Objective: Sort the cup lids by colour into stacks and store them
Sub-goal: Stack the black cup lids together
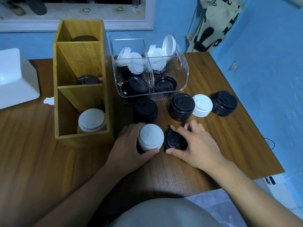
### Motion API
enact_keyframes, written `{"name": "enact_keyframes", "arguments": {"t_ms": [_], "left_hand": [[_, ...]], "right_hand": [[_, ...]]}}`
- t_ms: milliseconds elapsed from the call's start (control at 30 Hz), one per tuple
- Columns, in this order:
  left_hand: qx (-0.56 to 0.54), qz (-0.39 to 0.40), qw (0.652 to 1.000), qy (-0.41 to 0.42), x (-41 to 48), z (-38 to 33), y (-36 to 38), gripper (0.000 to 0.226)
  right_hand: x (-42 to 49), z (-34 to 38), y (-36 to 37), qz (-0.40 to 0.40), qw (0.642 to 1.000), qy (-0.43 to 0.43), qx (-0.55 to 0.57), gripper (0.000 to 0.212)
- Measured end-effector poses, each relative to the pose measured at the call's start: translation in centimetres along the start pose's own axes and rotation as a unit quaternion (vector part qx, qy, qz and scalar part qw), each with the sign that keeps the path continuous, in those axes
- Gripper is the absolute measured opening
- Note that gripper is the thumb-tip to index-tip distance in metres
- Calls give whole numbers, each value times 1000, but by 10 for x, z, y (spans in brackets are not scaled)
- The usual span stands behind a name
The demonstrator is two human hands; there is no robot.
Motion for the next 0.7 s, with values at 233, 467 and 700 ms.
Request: {"name": "enact_keyframes", "arguments": {"t_ms": [233, 467, 700], "left_hand": [[3, 13, 1000, -3, 0, 2, 0, 87], [1, 12, 1000, 3, 0, 3, 0, 87], [5, 18, 1000, -4, 0, 2, 0, 88]], "right_hand": [[-9, 5, 15, -20, 997, -75, 16, 77], [-7, 8, 27, -59, 995, -77, 36, 51], [-1, 12, 22, -33, 997, -74, -12, 58]]}}
Point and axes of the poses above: each hand's wrist, its own x-axis towards the middle knuckle, its own y-axis out of the palm, z = x × y, the point moved 3 cm from there along x, towards the middle knuckle, and after that the axes turned 4 degrees about -z, right-handed, at the moved point
